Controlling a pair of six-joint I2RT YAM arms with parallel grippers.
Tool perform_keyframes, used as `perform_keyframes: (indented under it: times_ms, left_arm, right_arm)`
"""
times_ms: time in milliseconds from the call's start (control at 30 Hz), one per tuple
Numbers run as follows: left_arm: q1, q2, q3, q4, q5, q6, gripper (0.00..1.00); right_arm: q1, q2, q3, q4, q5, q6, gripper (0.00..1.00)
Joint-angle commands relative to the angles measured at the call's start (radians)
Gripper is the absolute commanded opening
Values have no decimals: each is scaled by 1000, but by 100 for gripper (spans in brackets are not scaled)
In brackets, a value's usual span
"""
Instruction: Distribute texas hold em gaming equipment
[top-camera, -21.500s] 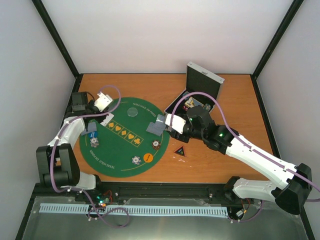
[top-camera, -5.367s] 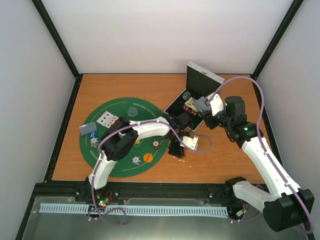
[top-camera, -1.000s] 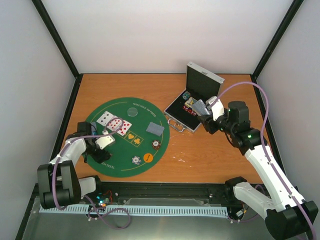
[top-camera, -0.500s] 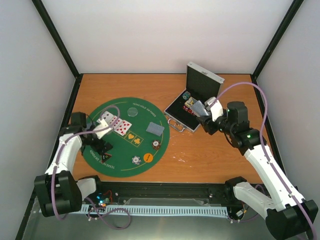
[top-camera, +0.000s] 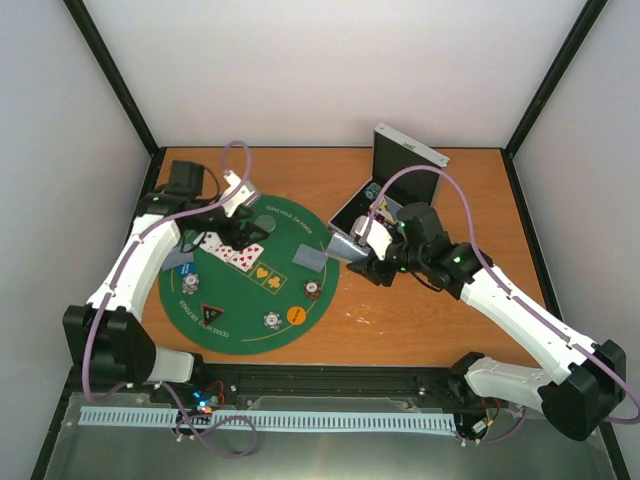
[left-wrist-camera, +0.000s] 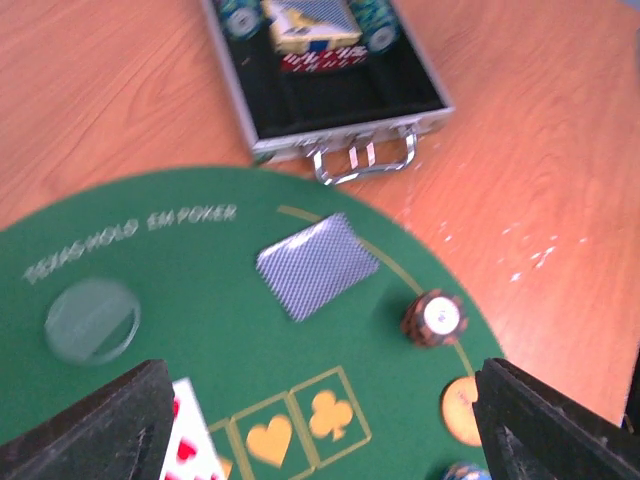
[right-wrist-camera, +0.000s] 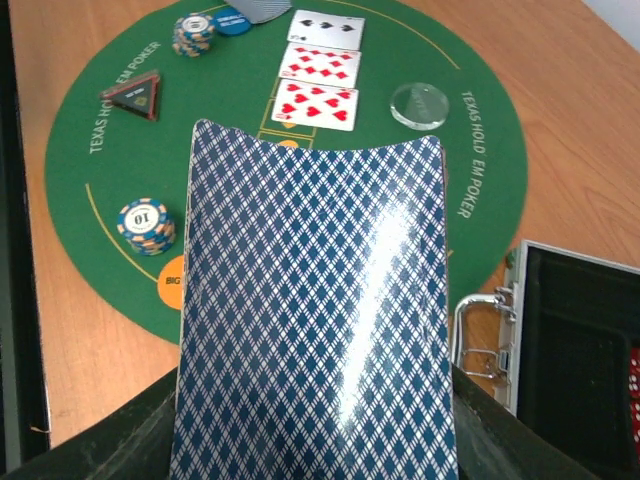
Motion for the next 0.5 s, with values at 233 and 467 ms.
perform_keyframes:
  times_ms: [233, 467]
  left_arm:
    - [-305, 62, 248, -126, 84, -108, 94]
    - [-380, 99, 194, -65, 256, -259, 100]
  right_arm:
    - [232, -13, -13, 81, 79, -172, 54]
    - [309, 11, -21, 153, 145, -184, 53]
